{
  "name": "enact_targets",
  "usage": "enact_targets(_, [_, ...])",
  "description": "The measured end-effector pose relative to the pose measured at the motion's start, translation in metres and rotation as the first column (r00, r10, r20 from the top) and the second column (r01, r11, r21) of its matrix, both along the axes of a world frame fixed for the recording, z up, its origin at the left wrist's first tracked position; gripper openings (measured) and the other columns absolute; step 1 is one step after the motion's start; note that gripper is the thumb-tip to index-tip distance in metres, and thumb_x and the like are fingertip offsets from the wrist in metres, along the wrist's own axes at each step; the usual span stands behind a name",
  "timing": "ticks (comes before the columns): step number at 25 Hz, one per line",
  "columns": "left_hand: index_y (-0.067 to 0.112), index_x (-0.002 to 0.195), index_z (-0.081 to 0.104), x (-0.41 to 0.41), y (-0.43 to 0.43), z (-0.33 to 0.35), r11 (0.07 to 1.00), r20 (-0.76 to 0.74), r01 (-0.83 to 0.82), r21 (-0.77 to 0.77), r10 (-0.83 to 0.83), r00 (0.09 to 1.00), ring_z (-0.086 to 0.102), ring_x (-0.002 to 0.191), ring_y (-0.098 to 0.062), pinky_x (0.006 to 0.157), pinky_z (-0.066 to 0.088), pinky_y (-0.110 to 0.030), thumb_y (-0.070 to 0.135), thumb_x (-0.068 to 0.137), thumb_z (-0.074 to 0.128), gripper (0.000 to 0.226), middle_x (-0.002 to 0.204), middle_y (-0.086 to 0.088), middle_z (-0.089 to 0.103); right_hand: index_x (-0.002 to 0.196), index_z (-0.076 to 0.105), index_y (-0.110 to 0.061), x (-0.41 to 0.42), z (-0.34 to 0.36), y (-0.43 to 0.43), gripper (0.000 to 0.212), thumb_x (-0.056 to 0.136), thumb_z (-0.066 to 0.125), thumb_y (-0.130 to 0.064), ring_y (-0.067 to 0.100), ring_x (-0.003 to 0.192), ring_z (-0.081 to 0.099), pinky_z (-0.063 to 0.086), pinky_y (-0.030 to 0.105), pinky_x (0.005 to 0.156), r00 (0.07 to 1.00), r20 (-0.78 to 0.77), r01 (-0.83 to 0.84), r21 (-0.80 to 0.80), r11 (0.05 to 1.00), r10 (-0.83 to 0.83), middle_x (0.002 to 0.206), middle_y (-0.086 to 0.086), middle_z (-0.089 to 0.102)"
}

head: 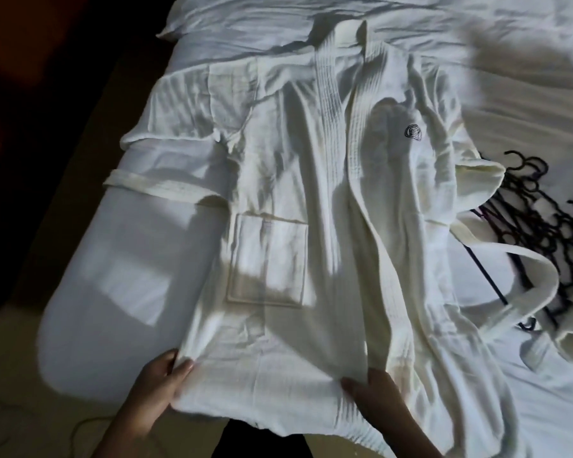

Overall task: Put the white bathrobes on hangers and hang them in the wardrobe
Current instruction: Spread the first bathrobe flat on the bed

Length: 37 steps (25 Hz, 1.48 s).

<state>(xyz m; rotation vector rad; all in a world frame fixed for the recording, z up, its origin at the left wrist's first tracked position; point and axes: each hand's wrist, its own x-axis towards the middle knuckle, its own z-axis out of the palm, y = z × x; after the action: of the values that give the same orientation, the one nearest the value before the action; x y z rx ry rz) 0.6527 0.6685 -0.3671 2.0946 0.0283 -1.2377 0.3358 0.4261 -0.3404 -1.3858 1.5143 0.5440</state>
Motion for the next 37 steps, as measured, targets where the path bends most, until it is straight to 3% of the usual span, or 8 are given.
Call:
enact_targets(5, [0.012, 0.105, 0.074, -0.021, 0.017, 0.015, 0.957, -0.055, 0.244, 0.153, -0.239, 0.970, 0.073, 0.089, -0.023, 0.076, 0.056, -0.034, 0.002, 0.092, 0.071, 0.017, 0.091, -0.002, 0.079, 0.108, 0.069, -0.020, -0.030, 0.014, 0.015, 0.023, 0.088, 0.065, -0.031, 0.013, 0.077, 0.067, 0.050, 0.030, 0.067, 0.984, -0.018, -0.172, 0.163, 0.971, 0.178, 0.088, 0.000, 0.072])
enact_targets(8, [0.020, 0.087, 0.059, -0.038, 0.006, 0.038, 0.895, 0.302, 0.216, 0.391, -0.346, 0.888, 0.063, 0.078, -0.029, 0.072, 0.052, -0.041, 0.002, 0.077, 0.069, 0.023, 0.082, -0.002, 0.064, 0.086, 0.074, -0.019, -0.058, 0.030, 0.019, 0.016, 0.080, 0.064, -0.028, 0.014, 0.076, 0.067, 0.053, 0.031, 0.070, 0.982, -0.137, -0.125, 0.037, 0.992, 0.128, 0.077, -0.002, 0.072])
enact_targets(13, [0.035, 0.085, 0.056, -0.126, -0.038, 0.085, 0.866, 0.273, 0.481, 0.137, -0.500, 0.822, 0.061, 0.079, -0.017, 0.073, 0.049, -0.024, 0.000, 0.076, 0.057, 0.036, 0.088, 0.008, 0.062, 0.101, 0.066, -0.018, -0.125, 0.077, 0.009, 0.027, 0.077, 0.064, -0.008, 0.026, 0.087, 0.055, 0.048, 0.037, 0.082, 0.911, -0.185, 0.277, -0.386, 0.880, -0.368, 0.098, 0.005, 0.064])
enact_targets(18, [0.066, 0.126, 0.046, -0.232, -0.094, 0.090, 0.665, 0.071, 0.745, -0.057, -0.742, 0.667, 0.060, 0.113, 0.005, 0.094, 0.049, -0.014, 0.024, 0.090, 0.059, 0.057, 0.134, 0.022, 0.059, 0.140, 0.051, -0.021, -0.191, 0.063, -0.052, 0.067, 0.078, 0.074, -0.019, 0.039, 0.124, 0.051, 0.042, 0.047, 0.102, 0.891, -0.171, 0.334, -0.380, 0.863, -0.420, 0.135, 0.017, 0.054])
enact_targets(24, [0.023, 0.162, 0.022, -0.299, -0.173, 0.054, 0.852, 0.004, 0.522, 0.032, -0.523, 0.852, 0.047, 0.139, -0.012, 0.114, 0.040, -0.030, 0.037, 0.089, 0.071, 0.089, 0.152, 0.006, 0.043, 0.097, 0.075, -0.006, -0.213, 0.057, -0.110, 0.041, 0.064, 0.078, -0.031, 0.024, 0.077, 0.068, 0.052, 0.035, 0.072, 0.924, 0.087, 0.369, 0.041, 0.928, -0.372, 0.091, 0.015, 0.076])
enact_targets(27, [0.018, 0.116, 0.068, -0.295, -0.184, 0.046, 0.836, 0.063, 0.531, 0.138, -0.542, 0.838, 0.067, 0.097, -0.014, 0.088, 0.054, -0.033, 0.044, 0.076, 0.075, 0.048, 0.105, 0.002, 0.070, 0.103, 0.073, -0.005, -0.225, 0.067, -0.117, 0.048, 0.058, 0.076, -0.022, 0.020, 0.071, 0.071, 0.054, 0.027, 0.061, 0.894, 0.244, 0.365, 0.088, 0.927, -0.376, 0.086, 0.011, 0.077])
enact_targets(29, [0.017, 0.072, 0.060, -0.290, -0.191, 0.049, 0.833, 0.074, 0.544, 0.103, -0.552, 0.831, 0.056, 0.063, -0.013, 0.063, 0.048, -0.032, 0.050, 0.067, 0.066, 0.034, 0.066, 0.005, 0.058, 0.105, 0.071, -0.009, -0.235, 0.071, -0.120, 0.050, 0.058, 0.080, -0.022, 0.022, 0.075, 0.074, 0.055, 0.027, 0.060, 0.856, 0.308, 0.399, 0.116, 0.910, -0.415, 0.090, 0.009, 0.078])
enact_targets(37, [0.012, 0.099, 0.067, -0.313, -0.134, 0.050, 0.986, 0.034, 0.169, 0.012, -0.169, 0.985, 0.071, 0.087, -0.024, 0.070, 0.054, -0.030, 0.009, 0.096, 0.068, 0.004, 0.090, -0.005, 0.074, 0.098, 0.068, -0.007, -0.306, 0.074, -0.131, 0.022, 0.081, 0.068, 0.007, 0.023, 0.056, 0.046, 0.033, 0.029, 0.056, 0.818, 0.156, 0.563, -0.025, 0.826, -0.553, 0.065, 0.015, 0.056])
